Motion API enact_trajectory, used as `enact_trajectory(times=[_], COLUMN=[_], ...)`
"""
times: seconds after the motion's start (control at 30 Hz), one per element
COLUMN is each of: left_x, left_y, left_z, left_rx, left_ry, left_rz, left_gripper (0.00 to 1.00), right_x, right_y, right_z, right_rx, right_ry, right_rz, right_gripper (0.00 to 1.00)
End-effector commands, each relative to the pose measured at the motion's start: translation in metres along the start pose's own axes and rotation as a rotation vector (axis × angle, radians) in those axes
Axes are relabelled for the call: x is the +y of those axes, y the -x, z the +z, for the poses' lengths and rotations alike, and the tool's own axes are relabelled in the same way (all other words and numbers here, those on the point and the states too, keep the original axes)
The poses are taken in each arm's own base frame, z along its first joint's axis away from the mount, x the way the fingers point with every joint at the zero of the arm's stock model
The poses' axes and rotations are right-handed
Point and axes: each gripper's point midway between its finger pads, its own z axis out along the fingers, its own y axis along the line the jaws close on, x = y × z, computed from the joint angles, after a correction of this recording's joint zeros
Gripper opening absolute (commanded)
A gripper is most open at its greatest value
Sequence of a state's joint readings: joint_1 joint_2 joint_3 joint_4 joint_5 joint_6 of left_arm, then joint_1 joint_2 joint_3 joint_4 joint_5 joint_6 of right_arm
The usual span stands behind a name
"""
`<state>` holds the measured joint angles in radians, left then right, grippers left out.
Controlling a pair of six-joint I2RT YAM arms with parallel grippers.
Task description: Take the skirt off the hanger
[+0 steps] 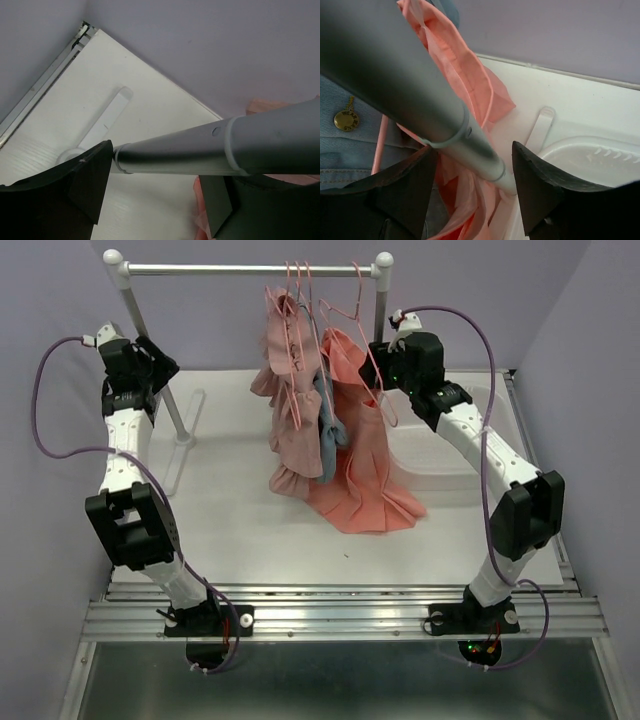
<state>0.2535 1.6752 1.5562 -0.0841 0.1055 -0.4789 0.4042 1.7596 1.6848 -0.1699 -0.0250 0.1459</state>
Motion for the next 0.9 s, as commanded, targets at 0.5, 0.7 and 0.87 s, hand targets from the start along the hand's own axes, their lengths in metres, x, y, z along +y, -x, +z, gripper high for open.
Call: enact_trajectory(times=[0.5,0.7,0.87], left_x=[0.000,-0.003,-0.020], left_y=[0.017,0.003,0.004], left_z=[-0.138,-0.175,-0.222], left_rx=[-0.019,-0.011,-0.059], left_ry=[0.094,0.048,-0.045], left_rz=[0.030,0.025,0.015], left_gripper=[0.99,0.99,0.99], right_x=[-0.046,-0.067,-0.074], right_y=[0.013,-0.022,-0.060], right_z=[-0.173,-0.218,-0.251], right_rx=[-0.067,-0.040,-0.036], right_ry=[-0.368,-0.494,-0.512], right_rz=[0.290,0.336,0.365], right_gripper=[1.00,1.00,1.00])
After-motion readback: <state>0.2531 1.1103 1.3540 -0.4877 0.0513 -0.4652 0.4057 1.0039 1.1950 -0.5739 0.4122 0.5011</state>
